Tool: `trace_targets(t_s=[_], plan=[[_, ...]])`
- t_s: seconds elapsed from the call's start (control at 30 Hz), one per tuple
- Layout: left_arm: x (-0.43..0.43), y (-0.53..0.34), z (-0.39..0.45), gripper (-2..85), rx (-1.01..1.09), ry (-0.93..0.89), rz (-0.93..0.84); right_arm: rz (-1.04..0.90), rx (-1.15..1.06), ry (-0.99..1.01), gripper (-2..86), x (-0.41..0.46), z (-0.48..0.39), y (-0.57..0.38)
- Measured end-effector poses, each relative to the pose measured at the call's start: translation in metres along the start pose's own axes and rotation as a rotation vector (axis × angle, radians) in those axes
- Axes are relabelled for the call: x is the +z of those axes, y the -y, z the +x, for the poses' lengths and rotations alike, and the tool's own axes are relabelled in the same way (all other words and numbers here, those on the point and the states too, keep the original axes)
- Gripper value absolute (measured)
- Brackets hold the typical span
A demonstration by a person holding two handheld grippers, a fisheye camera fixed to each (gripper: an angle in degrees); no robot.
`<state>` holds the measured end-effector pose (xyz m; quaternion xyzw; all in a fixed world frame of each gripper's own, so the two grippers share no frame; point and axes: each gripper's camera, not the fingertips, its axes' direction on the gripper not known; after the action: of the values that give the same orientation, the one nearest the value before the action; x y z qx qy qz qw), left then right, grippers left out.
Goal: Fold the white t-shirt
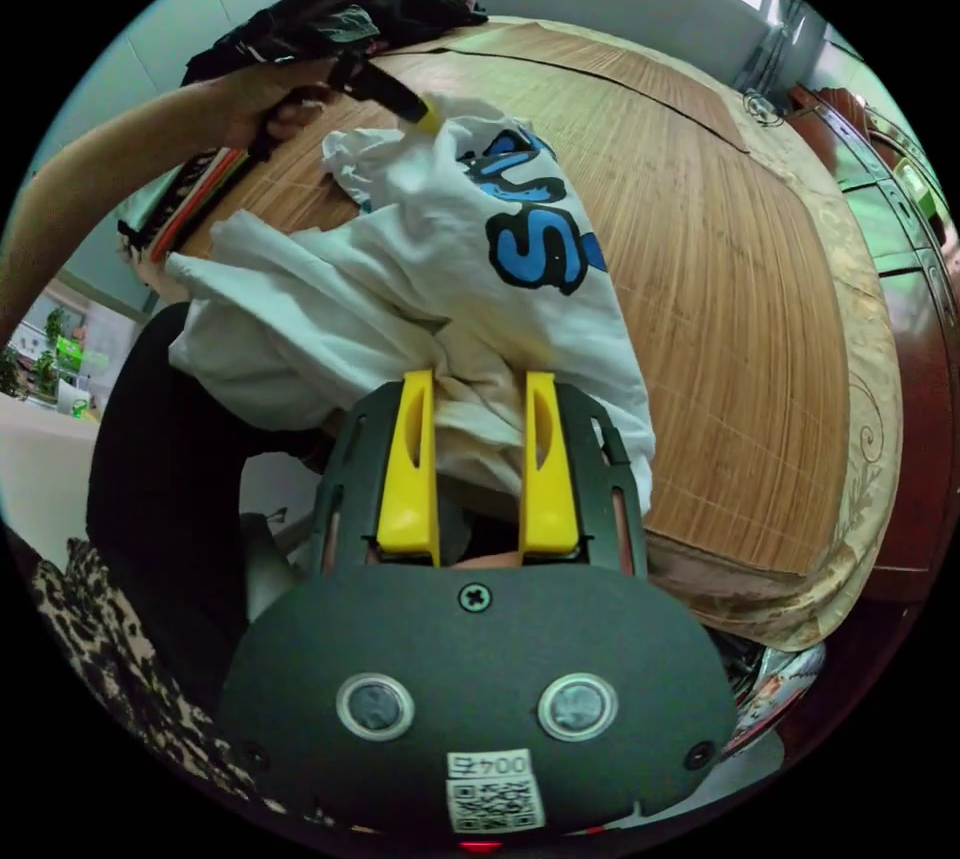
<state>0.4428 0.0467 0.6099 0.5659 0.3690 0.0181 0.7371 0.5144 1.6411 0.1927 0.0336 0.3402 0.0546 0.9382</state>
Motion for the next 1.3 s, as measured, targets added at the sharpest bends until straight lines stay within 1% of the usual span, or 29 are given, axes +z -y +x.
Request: trace_targets(t_s=[0.07, 0.13, 0.17, 0.23, 0.3, 0.37, 0.47, 0.57, 0.6, 0.67, 0.7, 0.73, 0.77, 0.8, 0.83, 0.87, 0.93, 0.97, 1.03, 1.1, 1.13, 1.2, 1.27, 1.3], plan=[[-0.055, -0.001, 0.012, 3.5, -0.011, -0.028, 0.09, 0.067, 0.023, 0.0, 15.4, -0.028, 0.005, -0.005], [-0.098, -0.001, 0.026, 3.2, -0.021, -0.092, 0.133, 0.251, 0.02, -0.114, 17.7, -0.085, -0.002, -0.018], [-0.125, -0.003, 0.037, 3.1, -0.034, -0.156, 0.157, 0.293, 0.015, -0.14, 19.0, -0.099, -0.005, -0.02], [-0.16, -0.007, 0.059, 3.1, -0.045, -0.233, 0.198, 0.39, -0.006, -0.186, 25.2, -0.137, -0.021, -0.026], [-0.193, -0.013, 0.093, 3.0, -0.045, -0.24, 0.231, 0.428, 0.001, -0.17, 27.3, -0.151, -0.035, -0.027], [-0.208, -0.019, 0.114, 3.0, -0.072, -0.241, 0.26, 0.465, 0.001, -0.14, 27.9, -0.155, -0.053, -0.032], [-0.215, -0.028, 0.139, 3.0, -0.111, -0.275, 0.301, 0.488, 0.01, -0.152, 27.6, -0.144, -0.086, -0.036], [-0.216, -0.035, 0.154, 2.9, -0.169, -0.301, 0.346, 0.507, 0.022, -0.269, 26.2, -0.123, -0.109, -0.031], [-0.216, -0.036, 0.158, 2.9, -0.177, -0.304, 0.354, 0.499, 0.035, -0.315, 25.4, -0.114, -0.112, -0.025], [-0.218, -0.038, 0.172, 2.8, -0.184, -0.331, 0.381, 0.487, 0.096, -0.379, 20.9, -0.104, -0.104, -0.015], [-0.218, -0.039, 0.176, 2.7, -0.181, -0.337, 0.384, 0.482, 0.157, -0.452, 9.8, -0.101, -0.093, -0.01], [-0.219, -0.04, 0.181, 2.7, -0.172, -0.334, 0.388, 0.474, 0.224, -0.515, 3.2, -0.103, -0.077, -0.008], [-0.219, -0.042, 0.185, 2.6, -0.162, -0.309, 0.389, 0.478, 0.246, -0.521, 2.1, -0.108, -0.067, -0.009], [-0.219, -0.043, 0.185, 2.6, -0.156, -0.293, 0.389, 0.498, 0.275, -0.467, 0.8, -0.122, -0.043, -0.016], [-0.216, -0.044, 0.186, 2.5, -0.13, -0.267, 0.377, 0.515, 0.291, -0.352, 0.2, -0.137, -0.014, -0.026], [-0.208, -0.044, 0.185, 2.4, -0.087, -0.246, 0.35, 0.509, 0.295, -0.286, 0.1, -0.142, 0.002, -0.032], [-0.187, -0.05, 0.18, 2.3, -0.047, -0.199, 0.316, 0.482, 0.332, -0.076, -0.2, -0.149, 0.071, -0.063], [-0.169, -0.057, 0.176, 2.2, -0.028, -0.175, 0.307, 0.473, 0.351, -0.041, -0.2, -0.146, 0.088, -0.072], [-0.131, -0.068, 0.166, 2.2, -0.019, -0.179, 0.272, 0.39, 0.441, 0.022, 0.5, -0.125, 0.149, -0.105], [-0.07, -0.081, 0.158, 2.5, -0.002, -0.166, 0.205, 0.315, 0.457, 0.039, 1.6, -0.105, 0.179, -0.123], [-0.055, -0.084, 0.159, 2.7, 0.006, -0.151, 0.194, 0.274, 0.463, 0.056, 2.5, -0.093, 0.194, -0.132], [-0.018, -0.091, 0.165, 3.4, 0.041, -0.11, 0.181, 0.261, 0.481, 0.099, 4.7, -0.084, 0.212, -0.146], [0.021, -0.089, 0.181, 5.0, 0.101, -0.054, 0.177, 0.293, 0.499, 0.146, 6.6, -0.084, 0.225, -0.161], [0.037, -0.082, 0.191, 6.3, 0.134, -0.024, 0.172, 0.31, 0.519, 0.186, 10.0, -0.084, 0.232, -0.171]])
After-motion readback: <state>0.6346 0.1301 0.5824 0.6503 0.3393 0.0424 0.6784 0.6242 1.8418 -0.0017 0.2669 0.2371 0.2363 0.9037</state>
